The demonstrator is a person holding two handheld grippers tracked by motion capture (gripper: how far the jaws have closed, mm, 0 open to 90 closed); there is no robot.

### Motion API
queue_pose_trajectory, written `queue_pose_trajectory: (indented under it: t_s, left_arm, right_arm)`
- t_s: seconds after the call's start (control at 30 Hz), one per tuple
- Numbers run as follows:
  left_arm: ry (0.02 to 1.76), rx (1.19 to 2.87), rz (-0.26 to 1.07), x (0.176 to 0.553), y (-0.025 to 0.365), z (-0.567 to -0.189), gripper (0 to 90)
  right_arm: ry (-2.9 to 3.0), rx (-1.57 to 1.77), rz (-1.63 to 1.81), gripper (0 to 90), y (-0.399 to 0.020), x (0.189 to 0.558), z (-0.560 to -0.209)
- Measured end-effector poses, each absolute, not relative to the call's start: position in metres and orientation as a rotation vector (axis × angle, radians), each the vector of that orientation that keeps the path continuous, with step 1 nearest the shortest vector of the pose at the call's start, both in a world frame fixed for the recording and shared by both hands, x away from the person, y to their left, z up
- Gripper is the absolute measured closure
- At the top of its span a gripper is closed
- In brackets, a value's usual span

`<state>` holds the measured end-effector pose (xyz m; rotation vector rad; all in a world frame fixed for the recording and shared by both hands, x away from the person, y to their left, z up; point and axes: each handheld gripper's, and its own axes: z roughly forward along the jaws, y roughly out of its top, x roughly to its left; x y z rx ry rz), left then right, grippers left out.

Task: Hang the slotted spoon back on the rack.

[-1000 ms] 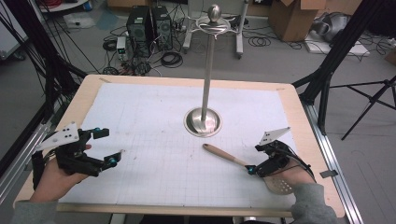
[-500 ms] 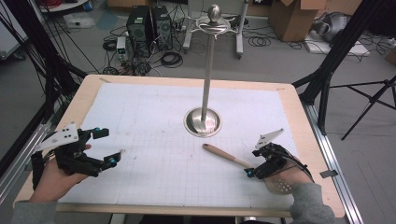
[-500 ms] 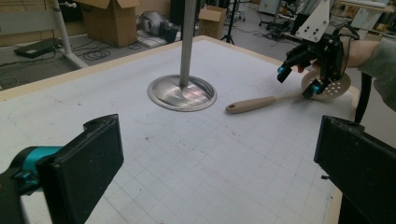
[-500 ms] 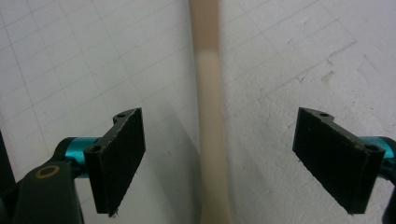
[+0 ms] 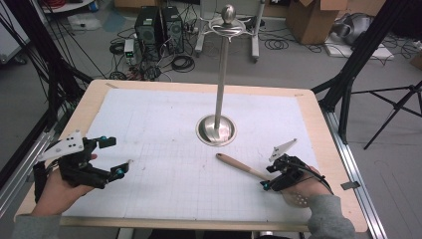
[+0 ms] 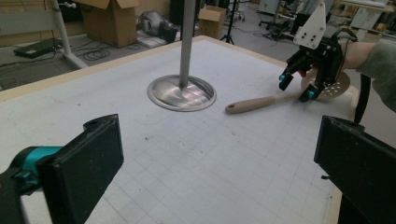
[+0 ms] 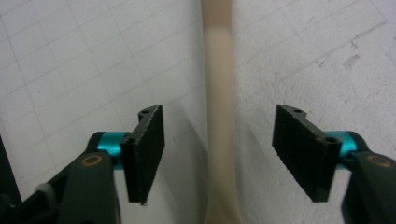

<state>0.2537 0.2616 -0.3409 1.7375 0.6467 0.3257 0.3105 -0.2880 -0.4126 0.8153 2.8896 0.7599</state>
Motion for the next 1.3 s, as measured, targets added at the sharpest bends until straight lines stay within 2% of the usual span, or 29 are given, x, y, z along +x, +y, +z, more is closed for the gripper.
queue_pose_trajectory:
  t_s: [0.13, 0.47, 0.83, 1.3]
  left_arm:
    - [0.647, 1.739, 0.326, 0.254, 0.261, -0.341, 1.8]
    - [0.648, 1.737, 0.325, 0.254, 0.262, -0.341, 1.8]
    - [0.653, 1.739, 0.327, 0.254, 0.262, -0.342, 1.8]
    - [0.656, 1.721, 0.328, 0.253, 0.267, -0.338, 1.7]
  right_arm:
    - [2.896, 0.815, 0.752, 44.9, -0.289, 0.31, -0.412]
    - [2.917, 0.832, 0.699, 56.4, -0.291, 0.31, -0.415]
    - [2.902, 0.83, 0.717, 76.2, -0.297, 0.308, -0.416]
    - [2.867, 0.882, 0.755, 77.8, -0.3, 0.308, -0.414]
